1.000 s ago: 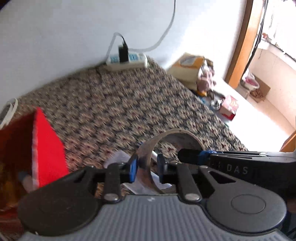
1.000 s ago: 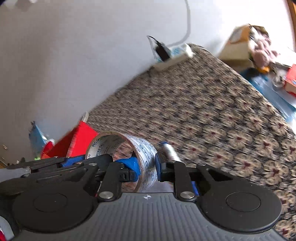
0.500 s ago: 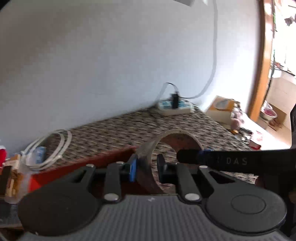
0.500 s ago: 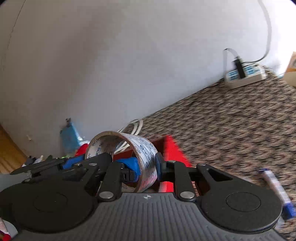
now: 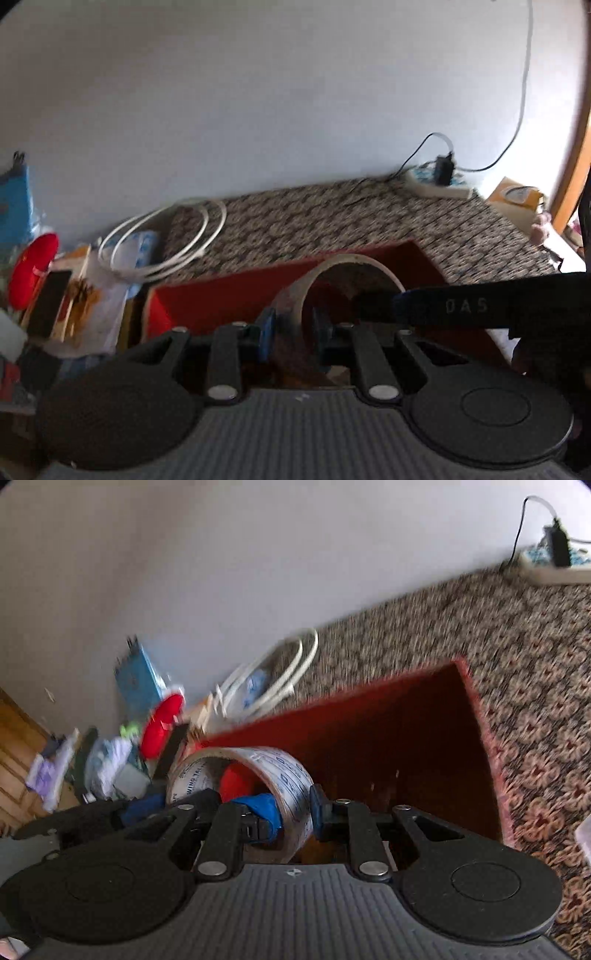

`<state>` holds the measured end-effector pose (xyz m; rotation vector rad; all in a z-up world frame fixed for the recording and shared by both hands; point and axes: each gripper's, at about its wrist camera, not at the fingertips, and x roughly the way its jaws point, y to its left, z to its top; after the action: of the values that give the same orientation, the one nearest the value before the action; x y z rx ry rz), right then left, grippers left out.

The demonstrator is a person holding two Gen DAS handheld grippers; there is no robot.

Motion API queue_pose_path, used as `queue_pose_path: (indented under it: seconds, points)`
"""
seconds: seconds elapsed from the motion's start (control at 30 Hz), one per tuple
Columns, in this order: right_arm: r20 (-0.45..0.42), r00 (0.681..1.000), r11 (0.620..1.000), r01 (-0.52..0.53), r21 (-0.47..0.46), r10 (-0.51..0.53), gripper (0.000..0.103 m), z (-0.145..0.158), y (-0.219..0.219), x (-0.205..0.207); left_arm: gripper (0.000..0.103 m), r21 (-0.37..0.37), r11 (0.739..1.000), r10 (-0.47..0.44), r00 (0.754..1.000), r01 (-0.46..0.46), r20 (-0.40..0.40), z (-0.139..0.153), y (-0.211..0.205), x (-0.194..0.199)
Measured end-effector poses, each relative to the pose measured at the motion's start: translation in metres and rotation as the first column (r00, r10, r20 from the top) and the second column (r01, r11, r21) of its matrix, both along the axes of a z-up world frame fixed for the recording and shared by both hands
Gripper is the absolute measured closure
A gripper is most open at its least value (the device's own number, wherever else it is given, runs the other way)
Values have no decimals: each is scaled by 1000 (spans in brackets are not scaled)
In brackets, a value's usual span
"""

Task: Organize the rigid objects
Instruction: 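Lift the tape roll and carry it with the right gripper over the red box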

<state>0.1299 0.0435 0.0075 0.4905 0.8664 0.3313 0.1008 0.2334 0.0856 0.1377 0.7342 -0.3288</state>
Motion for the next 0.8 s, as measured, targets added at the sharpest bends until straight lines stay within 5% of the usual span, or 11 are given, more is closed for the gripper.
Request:
queue_pose_path:
  seconds: [0.17, 0.43, 0.8]
  points:
    - [-94, 995, 1000, -25, 6, 26, 103, -20, 21, 9, 89, 12, 999, 37, 997, -36, -65, -24, 23, 6]
    - [-128, 991, 1000, -24, -18, 22, 102, -29, 37, 20, 89, 20, 997, 76, 987, -74, -140, -52, 45, 19]
    - [-165, 986, 995, 2, 101, 15, 95, -42, 34, 26, 84, 31, 994, 112, 975, -108, -193, -67, 51, 33]
